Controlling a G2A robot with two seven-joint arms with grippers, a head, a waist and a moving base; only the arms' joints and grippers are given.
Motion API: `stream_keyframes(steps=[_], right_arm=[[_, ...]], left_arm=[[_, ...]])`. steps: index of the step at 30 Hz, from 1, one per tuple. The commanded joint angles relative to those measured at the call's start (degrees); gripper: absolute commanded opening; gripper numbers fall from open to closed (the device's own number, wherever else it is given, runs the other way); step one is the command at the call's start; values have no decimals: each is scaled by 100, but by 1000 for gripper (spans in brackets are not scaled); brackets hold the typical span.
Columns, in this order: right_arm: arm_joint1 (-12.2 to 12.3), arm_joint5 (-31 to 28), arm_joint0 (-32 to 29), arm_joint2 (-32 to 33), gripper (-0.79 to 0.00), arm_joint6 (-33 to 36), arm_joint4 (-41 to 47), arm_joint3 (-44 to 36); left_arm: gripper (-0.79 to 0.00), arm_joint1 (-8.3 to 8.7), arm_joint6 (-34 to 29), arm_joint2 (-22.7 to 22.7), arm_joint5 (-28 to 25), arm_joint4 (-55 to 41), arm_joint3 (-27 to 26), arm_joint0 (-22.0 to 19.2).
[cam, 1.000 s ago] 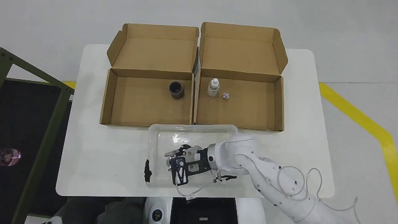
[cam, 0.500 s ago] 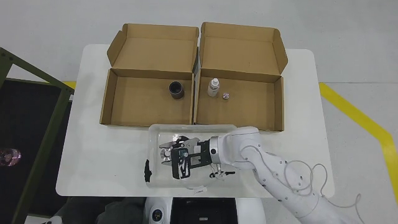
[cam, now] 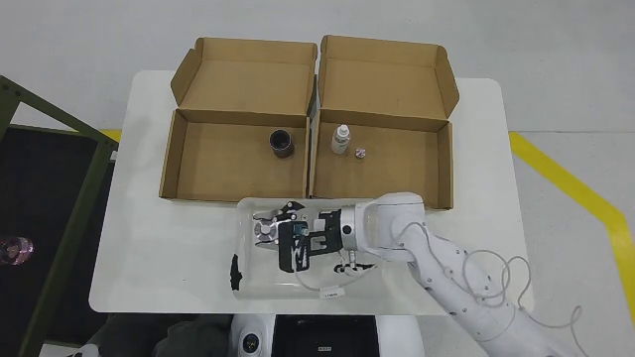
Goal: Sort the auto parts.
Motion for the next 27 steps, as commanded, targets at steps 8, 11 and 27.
stream_keyframes(steps=[8,11,27], right_arm=[[-1,136,88,73,-785,-88,15,9],[-6,187,127,84,-785,-111,12,31],[-89,499,426,1,-785,-185,95,387]], left_arm=[[0,0,0,0,0,0,0,0],[0,0,0,0,0,0,0,0],[0,0,0,0,0,0,0,0]])
